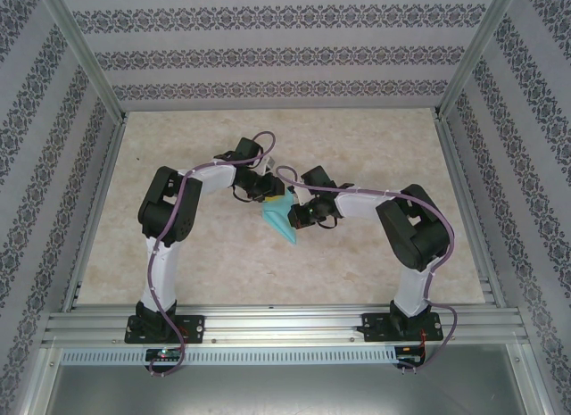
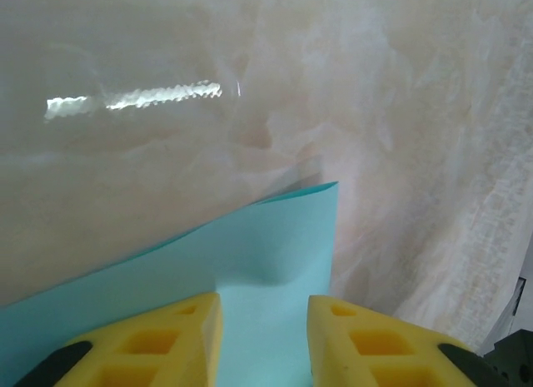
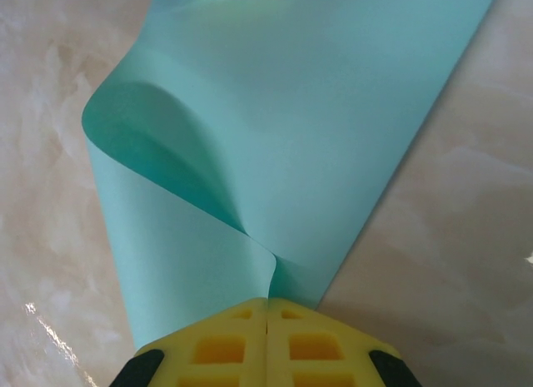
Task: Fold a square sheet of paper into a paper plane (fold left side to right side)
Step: Third fold the triangle at the center of the table.
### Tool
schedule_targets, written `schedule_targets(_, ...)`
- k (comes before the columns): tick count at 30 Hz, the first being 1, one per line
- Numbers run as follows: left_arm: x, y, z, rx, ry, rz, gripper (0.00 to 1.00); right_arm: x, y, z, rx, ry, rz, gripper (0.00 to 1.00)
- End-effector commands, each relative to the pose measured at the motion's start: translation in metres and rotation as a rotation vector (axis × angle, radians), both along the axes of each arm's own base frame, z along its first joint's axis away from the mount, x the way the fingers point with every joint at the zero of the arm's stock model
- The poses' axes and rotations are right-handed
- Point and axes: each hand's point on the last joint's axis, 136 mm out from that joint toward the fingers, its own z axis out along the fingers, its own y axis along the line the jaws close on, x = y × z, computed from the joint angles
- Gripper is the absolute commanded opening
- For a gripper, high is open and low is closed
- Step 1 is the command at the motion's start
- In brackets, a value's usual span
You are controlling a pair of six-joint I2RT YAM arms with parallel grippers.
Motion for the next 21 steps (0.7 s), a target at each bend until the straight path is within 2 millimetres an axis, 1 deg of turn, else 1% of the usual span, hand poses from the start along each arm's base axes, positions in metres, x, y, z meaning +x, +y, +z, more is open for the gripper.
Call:
schedule_targets(1, 0.000, 0.009, 0.028, 0.030, -0.036, -0.005, 0.38, -0.008, -0.009, -0.023, -0.080, 0.031, 0.011, 0.00)
schedule_targets(4, 0.005, 0.014, 0.046, 0.021, -0.056, 0.000, 0.43, -0.009, -0.008, -0.026, -0.085, 0.034, 0.020, 0.00)
schedule_targets(7, 0.007, 0.019, 0.053, 0.025, -0.064, 0.009, 0.45, -0.010, -0.006, -0.027, -0.089, 0.034, 0.029, 0.00)
schedule_targets(9, 0.005, 0.023, 0.054, 0.026, -0.065, 0.018, 0.45, -0.011, -0.005, -0.027, -0.092, 0.035, 0.033, 0.00)
schedule_targets(12, -0.006, 0.025, 0.057, 0.003, -0.056, 0.033, 0.40, -0.011, -0.003, -0.026, -0.092, 0.032, 0.040, 0.00)
schedule_targets(14, -0.018, 0.023, 0.059, -0.043, -0.043, 0.045, 0.34, -0.011, -0.003, -0.026, -0.091, 0.033, 0.042, 0.00)
schedule_targets(16, -0.029, 0.020, 0.058, -0.072, -0.028, 0.056, 0.32, -0.011, -0.002, -0.026, -0.089, 0.032, 0.046, 0.00)
schedule_targets(18, -0.039, 0.013, 0.059, -0.098, -0.017, 0.051, 0.31, -0.011, -0.001, -0.026, -0.091, 0.031, 0.049, 0.00)
schedule_targets(21, -0.048, 0.002, 0.058, -0.134, 0.004, 0.048, 0.28, -0.012, -0.002, -0.027, -0.096, 0.032, 0.050, 0.00)
